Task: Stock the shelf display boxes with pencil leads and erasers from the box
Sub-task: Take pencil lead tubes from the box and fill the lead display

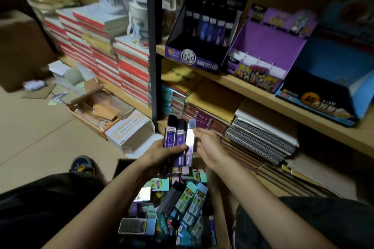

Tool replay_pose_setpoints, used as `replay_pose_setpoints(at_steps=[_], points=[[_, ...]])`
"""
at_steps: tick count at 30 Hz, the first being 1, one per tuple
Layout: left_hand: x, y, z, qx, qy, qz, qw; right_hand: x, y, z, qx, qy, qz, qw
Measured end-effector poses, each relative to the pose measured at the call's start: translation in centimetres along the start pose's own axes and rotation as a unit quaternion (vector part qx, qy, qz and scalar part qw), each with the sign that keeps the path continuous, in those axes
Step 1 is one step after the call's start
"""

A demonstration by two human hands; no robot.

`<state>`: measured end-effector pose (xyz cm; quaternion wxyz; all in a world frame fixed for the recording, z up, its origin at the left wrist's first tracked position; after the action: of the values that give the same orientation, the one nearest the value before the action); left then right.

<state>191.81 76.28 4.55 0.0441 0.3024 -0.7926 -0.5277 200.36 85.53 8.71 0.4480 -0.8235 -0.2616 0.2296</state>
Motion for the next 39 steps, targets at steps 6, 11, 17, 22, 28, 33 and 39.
replay_pose_setpoints(at_steps=[6, 11, 17, 22, 28, 33, 39], points=[[0.4, 7.3, -0.2, -0.067, 0.005, 0.068, 0.995, -0.1, -7.2, 0.0, 0.101, -0.004, 0.007, 0.995], [0.9, 13.1, -0.6, -0.131, 0.017, 0.070, 0.989, -0.5, -13.7, -0.2, 0.238, 0.010, -0.105, 0.965], [3.6, 15.8, -0.4, -0.152, 0.054, 0.030, 0.986, 0.2, -23.4, 0.6, 0.343, 0.097, -0.104, 0.928], [5.5, 16.5, 0.1, -0.153, 0.056, -0.002, 0.987, -2.2, -29.6, 2.9, 0.416, 0.122, -0.143, 0.890], [6.8, 16.9, -0.2, -0.157, 0.052, -0.030, 0.986, -5.3, -31.5, 8.3, 0.404, 0.139, -0.126, 0.895], [8.1, 17.6, -0.5, -0.159, 0.061, -0.013, 0.985, -6.8, -31.8, 10.3, 0.427, 0.155, -0.222, 0.863], [9.1, 18.0, -0.8, -0.168, 0.071, -0.049, 0.982, -6.9, -31.2, 11.1, 0.434, 0.136, -0.272, 0.848]])
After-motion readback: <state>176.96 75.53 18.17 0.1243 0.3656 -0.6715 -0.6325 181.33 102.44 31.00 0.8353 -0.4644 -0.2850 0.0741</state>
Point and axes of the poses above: each hand's wrist, its own z-axis towards the middle knuckle, its own x-axis out of the back of the hand, y = z × x, the point moved 6 cm from there along z, towards the middle knuckle, and after that the axes turned 2 degrees about z, right-handed, at the moved point
